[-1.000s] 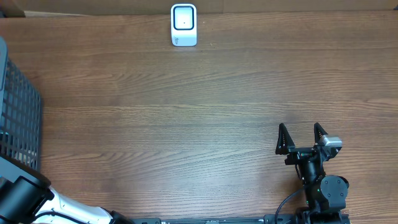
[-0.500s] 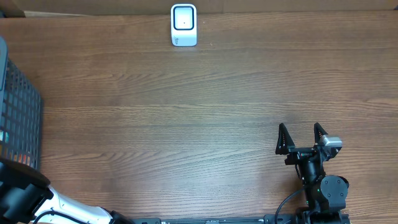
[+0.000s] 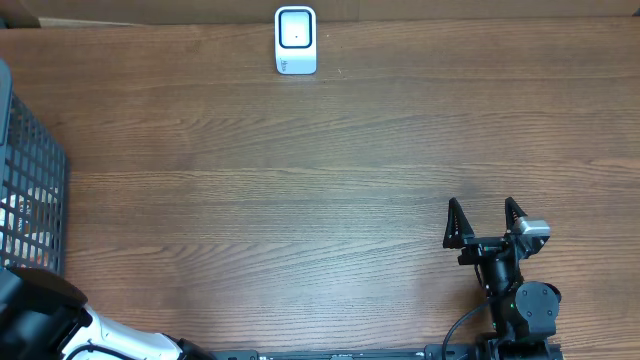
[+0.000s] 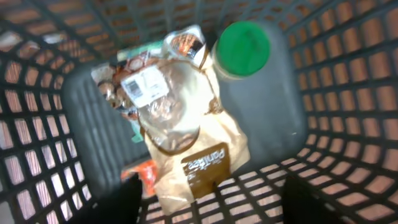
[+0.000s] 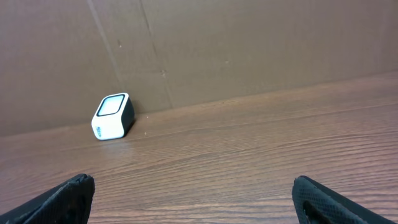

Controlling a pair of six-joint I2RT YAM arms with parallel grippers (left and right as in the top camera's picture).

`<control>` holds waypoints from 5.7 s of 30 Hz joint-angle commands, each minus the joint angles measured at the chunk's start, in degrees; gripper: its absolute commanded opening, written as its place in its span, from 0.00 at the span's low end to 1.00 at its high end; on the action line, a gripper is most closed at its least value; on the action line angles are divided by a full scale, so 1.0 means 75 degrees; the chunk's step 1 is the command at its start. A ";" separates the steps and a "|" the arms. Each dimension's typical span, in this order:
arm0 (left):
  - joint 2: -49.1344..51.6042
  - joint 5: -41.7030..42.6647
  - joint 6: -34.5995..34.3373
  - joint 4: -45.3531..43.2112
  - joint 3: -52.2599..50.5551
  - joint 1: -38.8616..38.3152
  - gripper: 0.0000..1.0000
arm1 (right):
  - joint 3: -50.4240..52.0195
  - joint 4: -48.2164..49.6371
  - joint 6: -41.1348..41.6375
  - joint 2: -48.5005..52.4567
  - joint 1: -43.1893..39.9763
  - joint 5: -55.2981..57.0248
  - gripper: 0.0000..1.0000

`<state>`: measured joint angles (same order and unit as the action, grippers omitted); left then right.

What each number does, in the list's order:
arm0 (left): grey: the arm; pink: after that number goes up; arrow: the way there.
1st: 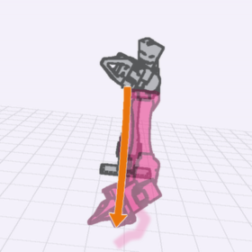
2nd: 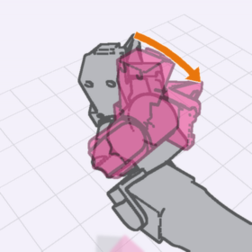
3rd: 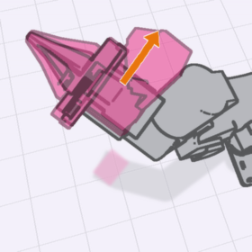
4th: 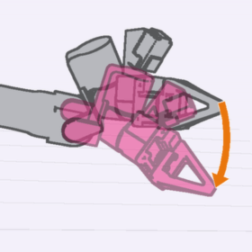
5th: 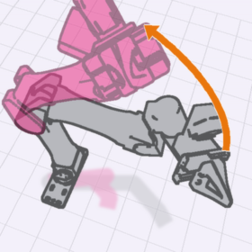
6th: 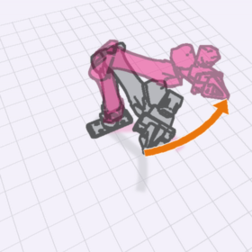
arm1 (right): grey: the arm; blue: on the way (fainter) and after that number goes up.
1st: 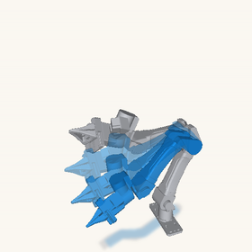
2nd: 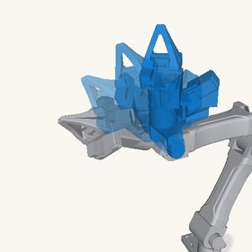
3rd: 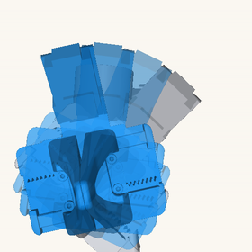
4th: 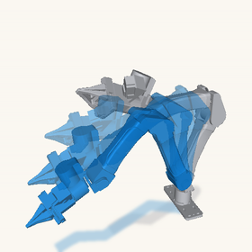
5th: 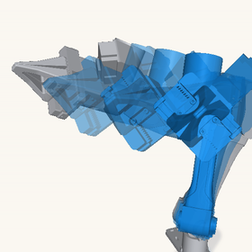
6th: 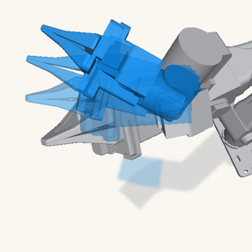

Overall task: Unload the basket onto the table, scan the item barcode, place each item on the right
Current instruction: 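Lower the left gripper into the basket and grasp the clear bread bag, then carry the bread bag to the table center and release it, then reach the left gripper into the basket and grasp the orange snack pack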

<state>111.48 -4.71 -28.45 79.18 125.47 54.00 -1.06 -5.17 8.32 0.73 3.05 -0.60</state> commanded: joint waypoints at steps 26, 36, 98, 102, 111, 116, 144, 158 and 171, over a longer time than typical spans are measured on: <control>0.1090 -0.0050 0.0944 -0.3590 -0.4718 -0.0402 0.90 | 0.0079 0.0050 0.0009 -0.0076 0.0041 0.0073 1.00; 0.1716 -0.0044 0.0941 -0.3509 -0.4707 -0.0405 0.25 | 0.0079 0.0050 0.0006 -0.0076 0.0041 0.0073 1.00; 0.0871 0.0775 0.2238 0.2011 -0.1536 -0.9804 0.05 | 0.0079 0.0050 0.0009 -0.0076 0.0041 0.0073 1.00; 0.0871 0.0487 0.1947 0.1445 -0.2742 -1.0028 0.05 | 0.0079 0.0050 0.0009 -0.0076 0.0041 0.0073 1.00; 0.0845 0.0542 0.1207 0.0323 -0.3585 -1.0319 0.93 | 0.0079 0.0050 0.0009 -0.0076 0.0041 0.0073 1.00; 0.0478 0.0548 0.1099 0.0504 -0.2553 -1.0241 1.00 | 0.0079 0.0050 0.0009 -0.0076 0.0041 0.0073 1.00; -0.2177 -0.0498 -0.0667 0.0903 -0.0670 -0.0781 0.76 | 0.0079 0.0050 0.0009 -0.0076 0.0041 0.0073 1.00; -0.0119 -0.0391 0.0889 0.0603 -0.1725 0.0361 0.61 | 0.0079 0.0050 0.0009 -0.0076 0.0041 0.0073 1.00; 0.0472 -0.0356 0.1230 -0.1507 -0.4590 0.0353 0.64 | 0.0079 0.0050 0.0006 -0.0076 0.0041 0.0073 1.00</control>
<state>114.52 -7.90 -21.12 70.02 94.83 56.66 -1.06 -5.13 8.34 0.73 3.05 -0.60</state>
